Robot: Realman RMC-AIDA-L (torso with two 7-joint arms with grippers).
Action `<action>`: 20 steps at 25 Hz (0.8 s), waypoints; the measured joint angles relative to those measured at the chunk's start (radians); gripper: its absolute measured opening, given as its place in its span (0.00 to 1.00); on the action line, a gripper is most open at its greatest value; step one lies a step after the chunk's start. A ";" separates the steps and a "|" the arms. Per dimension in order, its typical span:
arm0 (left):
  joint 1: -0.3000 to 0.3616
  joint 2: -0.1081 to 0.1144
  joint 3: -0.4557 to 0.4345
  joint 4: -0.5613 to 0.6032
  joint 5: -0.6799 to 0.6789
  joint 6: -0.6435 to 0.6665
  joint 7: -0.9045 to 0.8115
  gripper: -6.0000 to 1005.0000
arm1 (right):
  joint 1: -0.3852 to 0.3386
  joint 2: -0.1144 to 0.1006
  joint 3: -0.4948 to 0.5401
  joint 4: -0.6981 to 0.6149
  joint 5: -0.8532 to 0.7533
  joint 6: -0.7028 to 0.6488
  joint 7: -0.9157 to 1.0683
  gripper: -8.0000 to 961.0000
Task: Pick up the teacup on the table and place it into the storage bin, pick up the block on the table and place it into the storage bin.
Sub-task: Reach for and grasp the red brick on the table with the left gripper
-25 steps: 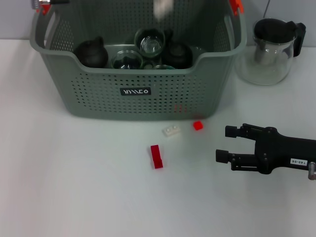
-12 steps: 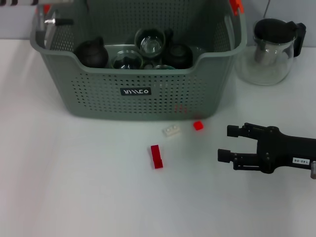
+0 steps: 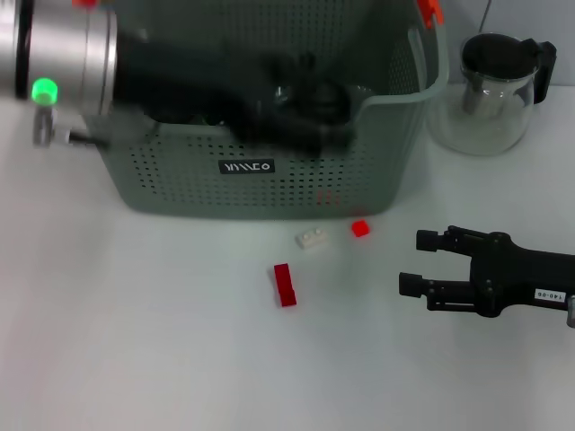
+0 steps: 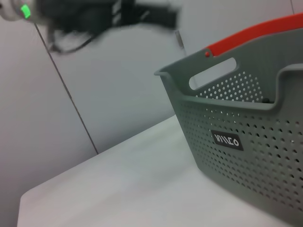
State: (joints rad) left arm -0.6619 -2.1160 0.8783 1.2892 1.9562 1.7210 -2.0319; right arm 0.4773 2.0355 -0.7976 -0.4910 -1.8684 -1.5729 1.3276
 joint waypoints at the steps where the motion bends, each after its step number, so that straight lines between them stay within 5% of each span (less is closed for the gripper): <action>1: 0.010 -0.005 0.009 0.009 0.005 0.053 0.024 0.93 | 0.000 0.000 0.000 0.000 0.000 0.000 0.000 0.95; 10: 0.105 -0.051 0.248 0.130 0.272 0.059 0.080 0.93 | -0.006 -0.001 0.003 0.000 0.000 0.005 0.004 0.95; 14: 0.096 -0.057 0.405 0.068 0.403 -0.059 0.057 0.93 | -0.006 -0.001 0.004 0.000 0.000 0.007 0.005 0.95; 20: 0.045 -0.055 0.504 -0.039 0.486 -0.198 -0.006 0.93 | -0.008 0.000 0.005 0.001 0.000 0.005 0.007 0.95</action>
State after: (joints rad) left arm -0.6171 -2.1707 1.3827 1.2505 2.4424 1.5231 -2.0382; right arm 0.4696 2.0355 -0.7924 -0.4896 -1.8683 -1.5675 1.3345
